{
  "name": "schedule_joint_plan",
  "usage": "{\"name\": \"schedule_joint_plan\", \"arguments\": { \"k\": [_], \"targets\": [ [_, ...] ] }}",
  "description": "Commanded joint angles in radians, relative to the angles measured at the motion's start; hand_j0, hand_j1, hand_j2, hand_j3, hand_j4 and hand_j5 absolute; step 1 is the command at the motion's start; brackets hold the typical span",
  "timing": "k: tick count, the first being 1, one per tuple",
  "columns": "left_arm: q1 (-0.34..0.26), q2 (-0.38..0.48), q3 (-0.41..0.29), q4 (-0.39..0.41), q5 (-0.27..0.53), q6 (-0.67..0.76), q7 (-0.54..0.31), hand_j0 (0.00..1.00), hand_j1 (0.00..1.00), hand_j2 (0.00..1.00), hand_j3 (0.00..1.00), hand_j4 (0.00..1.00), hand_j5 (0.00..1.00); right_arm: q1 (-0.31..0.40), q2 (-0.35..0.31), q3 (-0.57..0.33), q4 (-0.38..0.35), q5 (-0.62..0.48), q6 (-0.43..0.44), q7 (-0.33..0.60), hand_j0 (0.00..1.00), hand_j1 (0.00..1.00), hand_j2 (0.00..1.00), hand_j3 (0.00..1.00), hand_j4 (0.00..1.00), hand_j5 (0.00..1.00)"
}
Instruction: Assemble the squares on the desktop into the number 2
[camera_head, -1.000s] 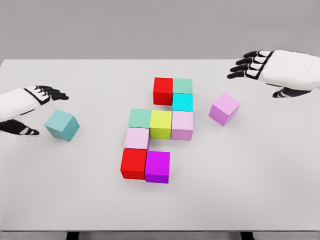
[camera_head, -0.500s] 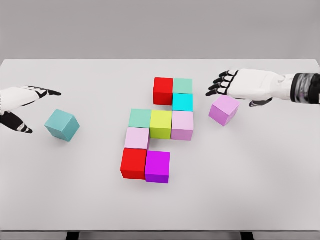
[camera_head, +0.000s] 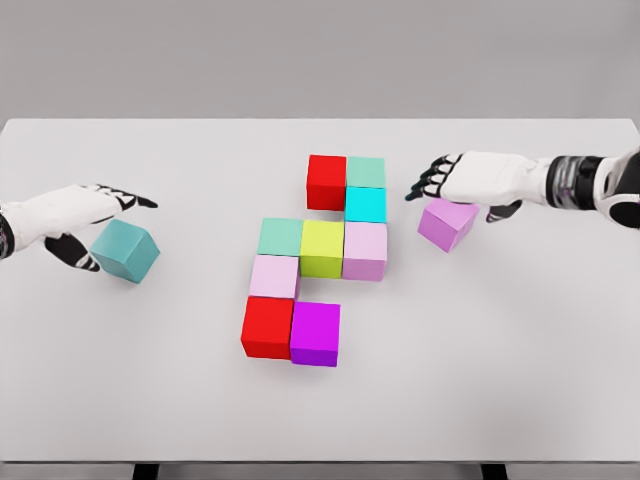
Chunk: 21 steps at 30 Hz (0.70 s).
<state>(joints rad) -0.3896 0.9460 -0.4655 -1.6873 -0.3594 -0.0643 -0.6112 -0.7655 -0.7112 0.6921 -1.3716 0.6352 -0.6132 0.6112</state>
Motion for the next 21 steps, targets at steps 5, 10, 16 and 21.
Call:
{"name": "schedule_joint_plan", "arguments": {
  "k": [5, 10, 16, 21],
  "targets": [
    [-0.003, -0.021, -0.027, 0.044, -0.018, 0.0, 0.0, 0.98, 0.98, 0.98, 0.98, 0.98, 0.98, 0.0, 0.03, 0.017, 0.062, 0.026, 0.002, 0.0, 1.0, 1.0, 1.0, 1.0, 1.0, 1.0],
    [-0.011, -0.082, -0.027, 0.086, -0.084, 0.0, 0.0, 0.98, 0.98, 0.98, 0.98, 0.98, 0.98, -0.002, 0.039, 0.023, 0.08, 0.026, 0.002, 0.0, 1.0, 1.0, 1.0, 1.0, 1.0, 1.0],
    [-0.011, -0.082, -0.033, 0.087, -0.084, 0.0, 0.0, 0.98, 0.98, 0.98, 0.98, 0.98, 0.98, -0.002, 0.042, 0.032, 0.083, 0.026, 0.002, 0.0, 0.84, 0.84, 0.84, 0.84, 0.84, 0.84],
    [-0.008, -0.084, -0.033, 0.087, -0.084, 0.0, 0.0, 0.86, 0.86, 0.86, 0.86, 0.86, 0.86, -0.002, 0.047, 0.029, 0.086, 0.023, 0.002, 0.0, 0.64, 0.64, 0.64, 0.64, 0.64, 0.64]
  ]
}}
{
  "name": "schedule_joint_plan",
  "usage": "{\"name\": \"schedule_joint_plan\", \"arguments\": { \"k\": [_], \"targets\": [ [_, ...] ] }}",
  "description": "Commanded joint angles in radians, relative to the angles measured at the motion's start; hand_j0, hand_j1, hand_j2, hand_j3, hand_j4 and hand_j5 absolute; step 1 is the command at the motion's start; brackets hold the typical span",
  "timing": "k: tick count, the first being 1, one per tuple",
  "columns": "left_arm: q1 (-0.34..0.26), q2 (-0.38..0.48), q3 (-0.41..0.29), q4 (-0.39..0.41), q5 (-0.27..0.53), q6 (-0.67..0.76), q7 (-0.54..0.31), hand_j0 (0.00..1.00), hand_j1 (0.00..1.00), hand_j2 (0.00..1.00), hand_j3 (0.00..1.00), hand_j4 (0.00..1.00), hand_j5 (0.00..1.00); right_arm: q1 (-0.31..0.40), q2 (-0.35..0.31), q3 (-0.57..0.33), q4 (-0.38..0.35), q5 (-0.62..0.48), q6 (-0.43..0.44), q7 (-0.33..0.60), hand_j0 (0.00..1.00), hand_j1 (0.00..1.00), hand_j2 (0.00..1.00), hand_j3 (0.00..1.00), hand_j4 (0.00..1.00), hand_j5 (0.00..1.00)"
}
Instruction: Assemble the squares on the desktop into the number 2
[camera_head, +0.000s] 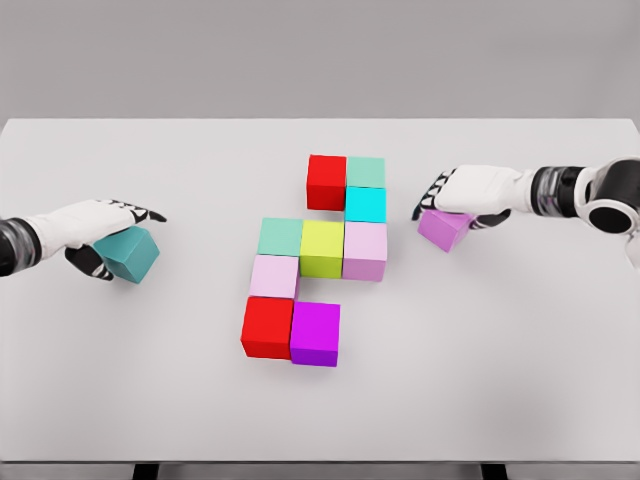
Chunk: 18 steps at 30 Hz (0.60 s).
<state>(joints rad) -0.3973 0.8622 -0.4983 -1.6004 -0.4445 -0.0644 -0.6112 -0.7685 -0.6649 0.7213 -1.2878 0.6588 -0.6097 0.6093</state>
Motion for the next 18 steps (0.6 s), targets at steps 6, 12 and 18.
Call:
{"name": "schedule_joint_plan", "arguments": {
  "k": [6, 12, 18],
  "targets": [
    [0.006, 0.0, 0.0, -0.001, 0.004, 0.0, 0.0, 0.58, 0.58, 0.58, 0.58, 0.58, 0.58, -0.005, -0.001, -0.016, 0.005, -0.015, -0.001, 0.002, 0.62, 0.62, 0.62, 0.62, 0.62, 0.62],
    [-0.003, 0.0, 0.001, -0.006, 0.01, 0.001, 0.0, 0.46, 0.46, 0.46, 0.46, 0.46, 0.46, -0.006, -0.012, -0.085, -0.01, -0.019, -0.001, 0.002, 0.61, 0.61, 0.61, 0.61, 0.61, 0.61],
    [-0.066, -0.064, 0.001, -0.013, 0.013, 0.155, 0.0, 0.46, 0.46, 0.46, 0.46, 0.46, 0.46, -0.003, -0.033, -0.161, -0.062, -0.09, -0.001, 0.002, 0.55, 0.55, 0.55, 0.55, 0.55, 0.55]
  ]
}}
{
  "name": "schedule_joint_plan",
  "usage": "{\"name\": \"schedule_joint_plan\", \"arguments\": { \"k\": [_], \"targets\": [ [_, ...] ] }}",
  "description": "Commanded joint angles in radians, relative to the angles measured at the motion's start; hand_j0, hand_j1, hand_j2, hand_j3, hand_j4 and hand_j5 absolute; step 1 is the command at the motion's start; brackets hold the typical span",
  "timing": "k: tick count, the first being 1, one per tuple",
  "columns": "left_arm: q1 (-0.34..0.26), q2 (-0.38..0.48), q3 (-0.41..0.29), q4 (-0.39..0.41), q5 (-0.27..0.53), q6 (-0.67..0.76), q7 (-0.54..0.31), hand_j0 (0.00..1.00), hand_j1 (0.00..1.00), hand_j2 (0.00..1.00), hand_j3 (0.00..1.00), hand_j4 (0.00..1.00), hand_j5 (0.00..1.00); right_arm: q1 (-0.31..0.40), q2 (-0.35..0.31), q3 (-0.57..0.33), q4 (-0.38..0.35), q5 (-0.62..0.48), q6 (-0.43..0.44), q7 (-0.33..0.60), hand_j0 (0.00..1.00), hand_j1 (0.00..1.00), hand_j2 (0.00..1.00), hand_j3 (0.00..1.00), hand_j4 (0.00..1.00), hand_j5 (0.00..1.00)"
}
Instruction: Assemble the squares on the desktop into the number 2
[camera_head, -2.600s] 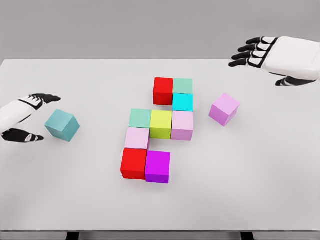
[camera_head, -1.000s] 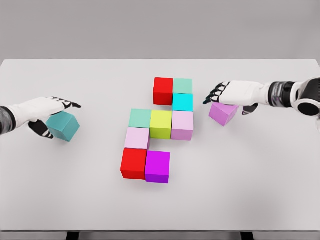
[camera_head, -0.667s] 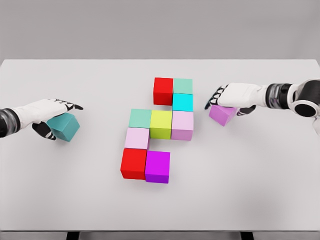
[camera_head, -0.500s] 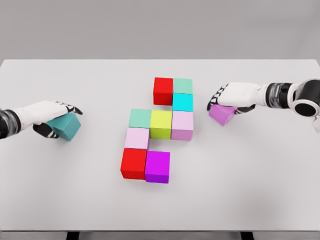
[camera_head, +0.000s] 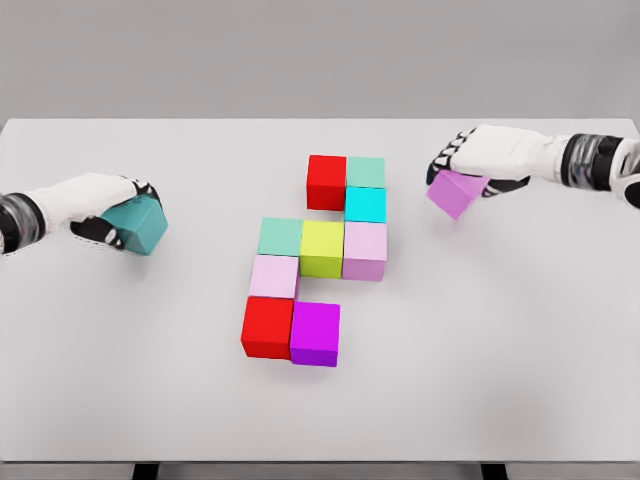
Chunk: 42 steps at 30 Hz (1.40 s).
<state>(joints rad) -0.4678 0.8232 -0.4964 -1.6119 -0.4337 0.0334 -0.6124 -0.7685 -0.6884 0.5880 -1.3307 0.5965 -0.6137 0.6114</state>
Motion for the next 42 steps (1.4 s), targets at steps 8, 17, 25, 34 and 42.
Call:
{"name": "schedule_joint_plan", "arguments": {
  "k": [8, 17, 25, 34, 42],
  "targets": [
    [-0.078, -0.165, -0.004, 0.006, -0.005, 0.329, 0.002, 0.46, 0.46, 0.46, 0.46, 0.46, 0.46, 0.051, -0.207, -0.036, -0.262, -0.201, 0.003, -0.001, 0.55, 0.55, 0.55, 0.55, 0.55, 0.55],
    [-0.132, -0.242, -0.031, 0.038, -0.01, 0.373, 0.002, 0.4, 0.4, 0.4, 0.4, 0.4, 0.4, 0.106, -0.356, 0.065, -0.423, -0.357, 0.003, -0.001, 0.57, 0.57, 0.57, 0.57, 0.57, 0.57],
    [-0.19, -0.417, -0.028, 0.112, -0.198, 0.422, 0.002, 0.4, 0.4, 0.4, 0.4, 0.4, 0.4, 0.083, -0.339, 0.233, -0.424, -0.365, 0.003, -0.001, 0.57, 0.57, 0.57, 0.57, 0.57, 0.57],
    [-0.204, -0.579, -0.033, 0.219, -0.35, 0.418, 0.002, 0.4, 0.4, 0.4, 0.4, 0.4, 0.4, 0.043, -0.283, 0.328, -0.424, -0.363, 0.003, -0.001, 0.56, 0.56, 0.56, 0.56, 0.56, 0.56],
    [-0.199, -0.673, -0.034, 0.276, -0.444, 0.414, 0.002, 0.4, 0.4, 0.4, 0.4, 0.4, 0.4, 0.003, -0.244, 0.38, -0.424, -0.365, 0.003, -0.001, 0.57, 0.57, 0.57, 0.57, 0.57, 0.57]
  ]
}}
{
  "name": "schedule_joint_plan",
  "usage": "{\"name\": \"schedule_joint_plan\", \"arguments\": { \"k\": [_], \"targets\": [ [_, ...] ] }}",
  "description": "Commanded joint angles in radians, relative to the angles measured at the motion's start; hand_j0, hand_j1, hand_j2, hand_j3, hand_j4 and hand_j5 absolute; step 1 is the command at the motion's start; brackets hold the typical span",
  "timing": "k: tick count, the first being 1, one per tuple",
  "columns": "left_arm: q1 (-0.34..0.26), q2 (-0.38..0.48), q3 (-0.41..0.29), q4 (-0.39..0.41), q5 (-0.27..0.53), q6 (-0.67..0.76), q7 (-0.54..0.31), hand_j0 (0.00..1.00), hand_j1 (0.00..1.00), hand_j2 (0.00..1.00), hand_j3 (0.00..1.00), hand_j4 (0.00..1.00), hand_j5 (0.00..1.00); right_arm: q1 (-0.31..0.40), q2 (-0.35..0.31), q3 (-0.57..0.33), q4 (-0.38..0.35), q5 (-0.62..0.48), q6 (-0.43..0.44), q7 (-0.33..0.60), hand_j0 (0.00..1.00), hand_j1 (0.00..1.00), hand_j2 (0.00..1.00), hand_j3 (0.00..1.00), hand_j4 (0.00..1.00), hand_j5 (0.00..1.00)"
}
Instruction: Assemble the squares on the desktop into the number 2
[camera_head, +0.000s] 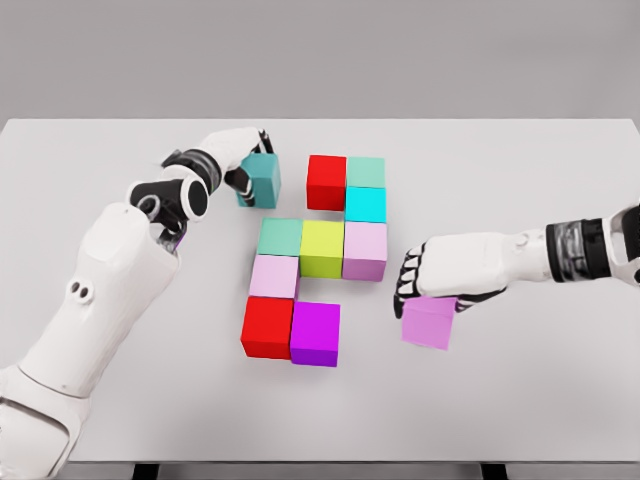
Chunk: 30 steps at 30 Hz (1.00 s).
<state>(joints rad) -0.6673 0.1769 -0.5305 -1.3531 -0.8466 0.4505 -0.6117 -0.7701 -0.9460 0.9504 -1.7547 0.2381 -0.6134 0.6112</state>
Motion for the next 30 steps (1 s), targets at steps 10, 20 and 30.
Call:
{"name": "schedule_joint_plan", "arguments": {
  "k": [10, 20, 30],
  "targets": [
    [0.003, -0.039, 0.006, 0.025, -0.069, 0.004, 0.116, 0.4, 0.4, 0.4, 0.4, 0.4, 0.4, -0.015, 0.042, 0.024, 0.0, -0.008, 0.003, 0.0, 0.59, 0.59, 0.59, 0.59, 0.59, 0.59],
    [0.011, -0.076, 0.004, 0.017, -0.121, 0.005, 0.145, 0.4, 0.4, 0.4, 0.4, 0.4, 0.4, -0.037, 0.079, 0.065, 0.0, -0.008, 0.003, 0.0, 0.61, 0.61, 0.61, 0.61, 0.61, 0.61],
    [0.014, -0.102, 0.001, 0.023, -0.135, 0.005, 0.145, 0.4, 0.4, 0.4, 0.4, 0.4, 0.4, -0.058, 0.087, 0.065, 0.0, -0.008, 0.003, 0.0, 1.0, 1.0, 1.0, 1.0, 1.0, 1.0]
  ]
}}
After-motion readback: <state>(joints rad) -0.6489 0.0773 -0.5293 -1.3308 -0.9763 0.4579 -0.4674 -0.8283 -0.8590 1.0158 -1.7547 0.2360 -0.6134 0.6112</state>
